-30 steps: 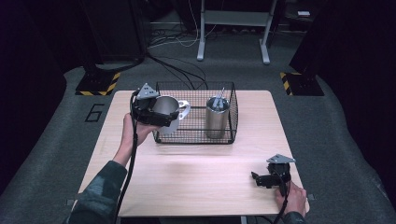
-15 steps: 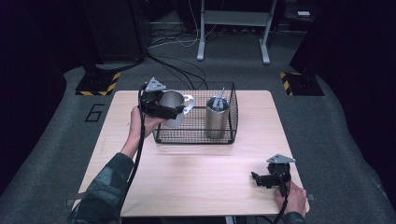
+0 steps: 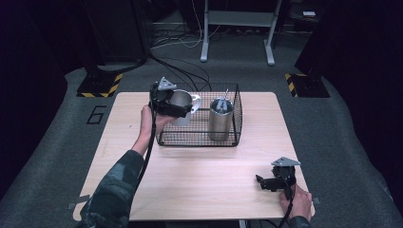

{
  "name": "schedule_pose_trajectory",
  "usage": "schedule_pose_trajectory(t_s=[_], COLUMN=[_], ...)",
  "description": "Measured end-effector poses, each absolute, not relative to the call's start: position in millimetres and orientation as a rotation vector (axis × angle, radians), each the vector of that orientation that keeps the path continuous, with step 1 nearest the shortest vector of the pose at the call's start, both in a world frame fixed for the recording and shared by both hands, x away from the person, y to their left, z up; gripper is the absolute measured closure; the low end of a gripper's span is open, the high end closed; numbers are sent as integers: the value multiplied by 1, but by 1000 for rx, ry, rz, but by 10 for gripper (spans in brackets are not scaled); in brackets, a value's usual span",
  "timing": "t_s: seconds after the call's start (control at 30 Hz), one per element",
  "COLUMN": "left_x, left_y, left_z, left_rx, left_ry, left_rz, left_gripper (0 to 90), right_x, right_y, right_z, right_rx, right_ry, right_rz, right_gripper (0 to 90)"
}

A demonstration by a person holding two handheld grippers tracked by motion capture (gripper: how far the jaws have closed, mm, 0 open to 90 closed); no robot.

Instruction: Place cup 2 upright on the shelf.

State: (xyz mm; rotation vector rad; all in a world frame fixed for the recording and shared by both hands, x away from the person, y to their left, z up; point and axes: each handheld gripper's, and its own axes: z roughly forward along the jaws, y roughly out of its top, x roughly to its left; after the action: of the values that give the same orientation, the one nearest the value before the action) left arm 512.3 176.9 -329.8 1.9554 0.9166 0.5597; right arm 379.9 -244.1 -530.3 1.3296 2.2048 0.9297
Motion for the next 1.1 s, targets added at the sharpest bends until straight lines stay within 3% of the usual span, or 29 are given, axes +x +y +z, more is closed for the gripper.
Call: schedule_pose_trajectory(t_s=[1.1], left_x=[546], left_y=[169], left_z=[-364], left_rx=[1991], left_ry=[971], left_rz=[553], left_gripper=[60], right_x=[380], right_y=[-244], right_z=[-530], right_rx=[1329], right_ry=[2204], right_rz=[930], right_gripper=[0])
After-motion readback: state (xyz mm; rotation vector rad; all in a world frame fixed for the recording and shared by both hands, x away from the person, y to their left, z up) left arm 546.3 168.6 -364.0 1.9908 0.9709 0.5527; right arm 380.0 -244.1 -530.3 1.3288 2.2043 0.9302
